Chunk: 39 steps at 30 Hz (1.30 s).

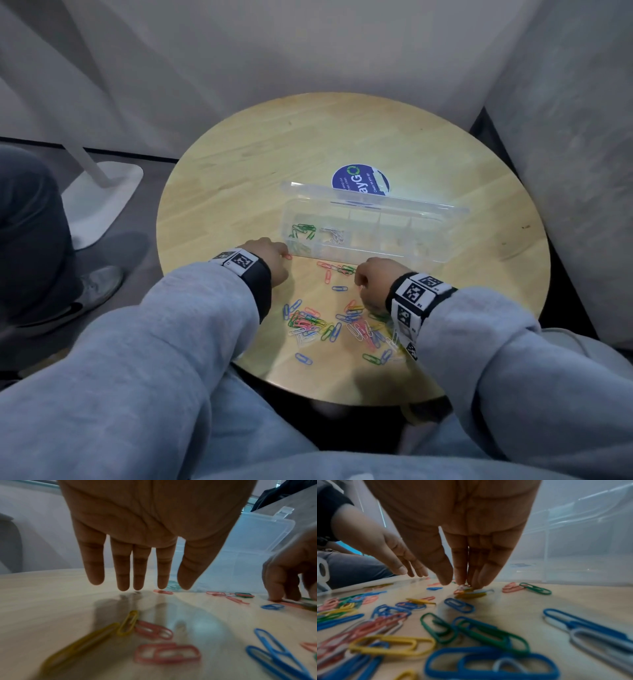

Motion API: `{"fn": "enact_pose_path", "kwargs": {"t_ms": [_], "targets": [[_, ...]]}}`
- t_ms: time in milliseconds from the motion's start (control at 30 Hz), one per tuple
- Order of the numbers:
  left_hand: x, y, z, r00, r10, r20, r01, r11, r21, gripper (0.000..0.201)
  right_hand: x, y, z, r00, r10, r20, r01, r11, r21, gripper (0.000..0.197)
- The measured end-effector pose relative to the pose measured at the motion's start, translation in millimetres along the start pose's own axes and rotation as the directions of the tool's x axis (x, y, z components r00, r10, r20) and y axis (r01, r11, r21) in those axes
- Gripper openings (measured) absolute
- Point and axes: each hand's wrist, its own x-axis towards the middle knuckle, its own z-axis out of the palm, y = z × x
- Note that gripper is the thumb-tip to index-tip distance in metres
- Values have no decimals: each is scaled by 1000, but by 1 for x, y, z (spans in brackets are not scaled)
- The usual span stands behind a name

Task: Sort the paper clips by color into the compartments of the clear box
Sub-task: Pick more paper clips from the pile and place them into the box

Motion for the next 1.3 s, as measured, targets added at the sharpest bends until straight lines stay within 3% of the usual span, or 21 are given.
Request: {"fn": "enact_pose_path", "kwargs": {"t_ms": [200,367,433,733,933,1067,1133,1200,1300], "targets": [[7,-2,2,1000,9,-5,-9,996,91,43,-1,0,2,998,60,-24,-59,998,38,27],[8,0,3,1000,31,-5,-30,992,119,21,0,-1,4,998,68,-16,-67,996,55,20],[7,0,4,999,47,4,-48,991,122,22,1,0,2,998,64,12,-65,997,52,23],[0,-6,2,999,30,12,-29,998,-62,22,0,7,5,998,-61,-4,61,995,77,12],[-4,-3,0,998,3,55,3,995,-104,24,0,9,5,1000,-28,5,28,997,68,14],[-11,-4,3,994,-37,98,60,969,-242,19,1,9,7,1000,-10,21,9,999,46,11],[-14,-6,2,995,-37,96,75,898,-433,8,1,7,5,999,1,32,-2,999,39,7],[-15,-13,-4,996,-36,77,74,815,-575,25,1,6,3,999,6,40,-8,999,42,8],[-12,-32,-14,993,73,96,7,758,-652,36,1,4,4,1000,5,26,-7,997,78,11]]}}
